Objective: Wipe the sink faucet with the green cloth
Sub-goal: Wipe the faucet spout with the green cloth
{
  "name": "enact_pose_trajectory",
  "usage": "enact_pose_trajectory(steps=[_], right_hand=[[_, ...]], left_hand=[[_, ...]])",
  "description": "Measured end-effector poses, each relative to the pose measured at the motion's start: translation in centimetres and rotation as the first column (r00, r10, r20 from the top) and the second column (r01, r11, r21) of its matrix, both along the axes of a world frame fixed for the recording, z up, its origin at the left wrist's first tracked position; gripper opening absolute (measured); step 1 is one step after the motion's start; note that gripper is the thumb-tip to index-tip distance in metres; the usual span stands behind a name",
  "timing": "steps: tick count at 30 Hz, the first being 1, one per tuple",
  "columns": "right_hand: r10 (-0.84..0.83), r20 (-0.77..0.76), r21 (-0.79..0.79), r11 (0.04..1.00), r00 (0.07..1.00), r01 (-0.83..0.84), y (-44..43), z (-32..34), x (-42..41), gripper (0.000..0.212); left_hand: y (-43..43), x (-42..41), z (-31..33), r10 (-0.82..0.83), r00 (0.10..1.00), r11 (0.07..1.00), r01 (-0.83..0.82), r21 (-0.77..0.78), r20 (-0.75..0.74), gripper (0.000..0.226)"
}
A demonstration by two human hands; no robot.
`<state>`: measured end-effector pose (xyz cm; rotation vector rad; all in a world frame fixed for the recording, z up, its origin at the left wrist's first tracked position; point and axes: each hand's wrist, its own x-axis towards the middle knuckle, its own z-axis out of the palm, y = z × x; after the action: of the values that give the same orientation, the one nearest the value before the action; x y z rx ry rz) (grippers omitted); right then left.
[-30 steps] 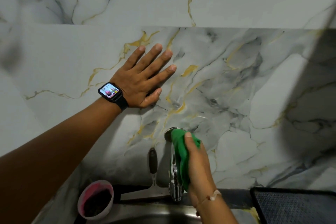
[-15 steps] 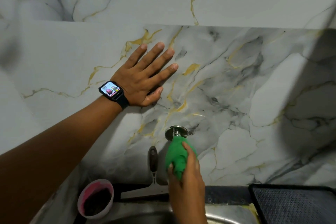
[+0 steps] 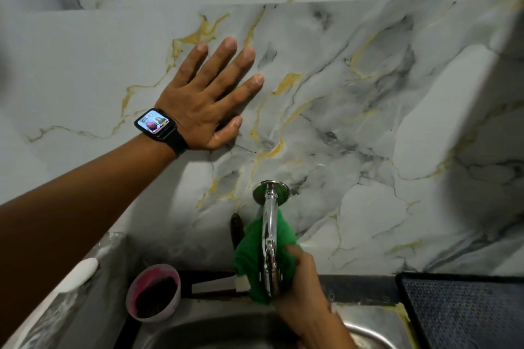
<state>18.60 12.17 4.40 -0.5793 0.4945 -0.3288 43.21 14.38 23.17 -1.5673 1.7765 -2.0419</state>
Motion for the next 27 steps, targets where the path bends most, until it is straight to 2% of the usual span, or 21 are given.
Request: enact_pose_trajectory(steps=[2, 3, 5, 7, 8, 9, 10, 11, 12, 15, 17, 20, 22, 25, 27], right_hand=[[-0.062, 0.095, -0.098, 0.993, 0.994, 0.071, 1.0, -0.1, -1.2, 0.058], [-0.132, 0.107, -0.119, 0.982, 0.985, 0.144, 1.6, 0.3, -1.2, 0.056], [-0.287, 0.183, -0.083, 0.949, 0.940, 0.306, 2.5, 1.1, -0.8, 0.051], [-0.384, 0.202, -0.320, 0.843, 0.901, 0.431, 3.7, 1.3, -0.4, 0.056], [-0.460, 0.170, -0.548, 0.690, 0.871, 0.472, 4.3, 1.6, -0.3, 0.060], [-0.513, 0.199, -0.825, 0.372, 0.835, 0.426, 4.9, 1.1, 0.0, 0.052], [-0.567, 0.169, -0.978, 0.005, 0.806, 0.209, 5.5, 0.3, 0.1, 0.043], [-0.622, 0.160, -0.944, -0.324, 0.767, -0.065, 5.5, 0.0, 0.5, 0.040], [-0.626, 0.116, -0.866, -0.444, 0.771, -0.230, 5.0, -0.2, 0.6, 0.046], [-0.593, -0.117, -0.810, -0.407, 0.796, -0.423, 1.9, 3.2, 1.9, 0.049], [-0.485, -0.278, -0.701, -0.488, 0.829, -0.520, -0.2, 5.6, 2.9, 0.043], [-0.349, -0.433, -0.437, -0.725, 0.831, -0.532, -1.1, 8.0, 4.1, 0.032], [-0.291, -0.399, -0.367, -0.819, 0.870, -0.442, -0.9, 7.0, 2.6, 0.027], [-0.159, -0.321, -0.415, -0.862, 0.934, -0.290, 0.0, 2.7, -1.0, 0.034], [-0.130, -0.175, -0.435, -0.879, 0.976, -0.195, 1.0, -1.0, -2.9, 0.035]], left_hand=[[-0.6, -0.5, -0.3, -0.003, 1.000, 1.000, 0.003, 0.006, 0.001, 0.073], [-0.6, -0.7, -0.4, -0.011, 1.000, 1.000, 0.011, 0.004, -0.002, 0.073], [-0.7, -0.7, -0.2, -0.014, 1.000, 1.000, 0.014, 0.015, 0.000, 0.073], [-0.9, -0.3, 0.1, -0.003, 1.000, 1.000, 0.003, 0.022, 0.010, 0.073], [-1.0, -0.2, 0.2, -0.002, 1.000, 1.000, 0.001, 0.029, 0.009, 0.073], [-1.1, -0.2, 0.2, 0.003, 1.000, 1.000, -0.003, 0.029, 0.012, 0.073], [-1.0, -0.3, -0.2, 0.009, 1.000, 1.000, -0.009, 0.020, -0.003, 0.073], [-1.1, -0.4, -0.3, 0.004, 1.000, 1.000, -0.004, 0.018, -0.013, 0.072], [-1.2, -0.6, -0.5, 0.000, 1.000, 1.000, 0.000, 0.023, -0.016, 0.072], [-1.4, -0.9, 0.4, 0.004, 1.000, 0.999, -0.004, 0.039, 0.001, 0.071], [-1.0, -0.7, 0.6, -0.001, 1.000, 0.999, 0.001, 0.049, -0.005, 0.070], [-0.1, -0.5, 0.4, 0.014, 1.000, 0.999, -0.014, 0.039, -0.004, 0.071], [-0.2, -0.5, 0.1, 0.003, 1.000, 0.999, -0.002, 0.040, -0.016, 0.071], [-0.5, -1.1, -0.1, 0.005, 1.000, 0.999, -0.004, 0.035, -0.023, 0.070], [-0.3, -1.2, -0.2, -0.004, 1.000, 0.999, 0.005, 0.051, -0.028, 0.070]])
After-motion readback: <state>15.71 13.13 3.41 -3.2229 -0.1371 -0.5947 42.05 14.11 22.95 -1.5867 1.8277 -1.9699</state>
